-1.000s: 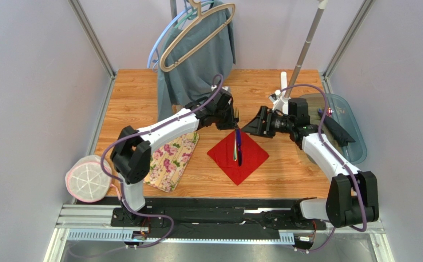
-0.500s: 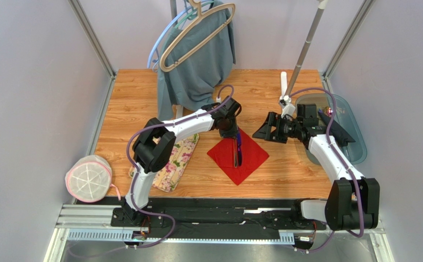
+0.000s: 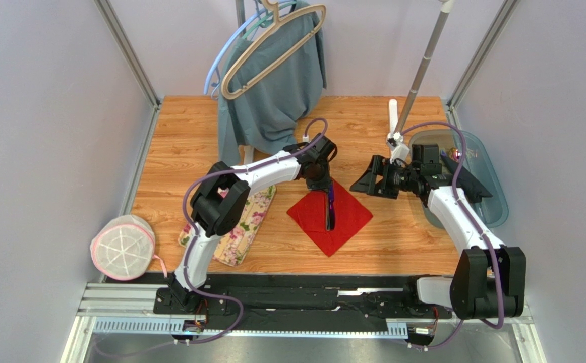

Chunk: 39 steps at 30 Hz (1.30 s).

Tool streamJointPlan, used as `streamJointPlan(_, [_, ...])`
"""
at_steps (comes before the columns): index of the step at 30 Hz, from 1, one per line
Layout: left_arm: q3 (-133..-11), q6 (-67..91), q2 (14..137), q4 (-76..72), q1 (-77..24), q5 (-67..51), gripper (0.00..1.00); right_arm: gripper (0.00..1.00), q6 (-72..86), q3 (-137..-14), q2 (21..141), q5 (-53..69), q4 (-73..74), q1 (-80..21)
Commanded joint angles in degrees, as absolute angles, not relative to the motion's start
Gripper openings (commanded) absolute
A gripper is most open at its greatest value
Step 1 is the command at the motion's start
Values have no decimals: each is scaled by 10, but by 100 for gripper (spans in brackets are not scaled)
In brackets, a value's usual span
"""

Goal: Place the utensils on the paper napkin and roll it up

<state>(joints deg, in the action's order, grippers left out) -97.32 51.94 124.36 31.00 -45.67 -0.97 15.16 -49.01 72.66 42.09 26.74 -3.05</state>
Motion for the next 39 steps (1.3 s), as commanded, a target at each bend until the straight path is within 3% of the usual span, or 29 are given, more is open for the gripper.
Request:
streamJointPlan(1, [-1001, 507, 1252, 309, -461, -1, 2, 82, 151, -495, 718, 433, 251, -26])
streamJointPlan(13, [-1013, 496, 1272, 308, -460, -1, 6, 82, 155, -490, 721, 440, 246, -25])
streamJointPlan(18, [-1022, 493, 1279, 316, -459, 15, 17, 82, 158, -490, 722, 446, 245, -25])
streamJointPlan(29, [-1024, 480, 1242, 335, -452, 9, 28, 82, 156, -490, 721, 447, 245, -24])
streamJointPlan(31, [-1026, 468, 1210, 337, -453, 4, 35, 82, 152, -493, 722, 446, 245, -23])
streamJointPlan(32, [-1028, 443, 1195, 341, -452, 4, 48, 82, 150, -492, 723, 445, 246, -23])
streamJointPlan(34, [-1029, 407, 1148, 342, -453, 4, 52, 82, 146, -490, 729, 444, 244, -23])
streamJointPlan(35, [-1019, 359, 1128, 336, -453, 5, 66, 81, 142, -489, 732, 446, 245, -23])
streamJointPlan(37, [-994, 292, 1061, 320, -453, 4, 79, 80, 141, -486, 741, 451, 244, -23])
streamJointPlan(39, [-935, 190, 982, 286, -453, -10, 99, 79, 140, -483, 745, 459, 243, -23])
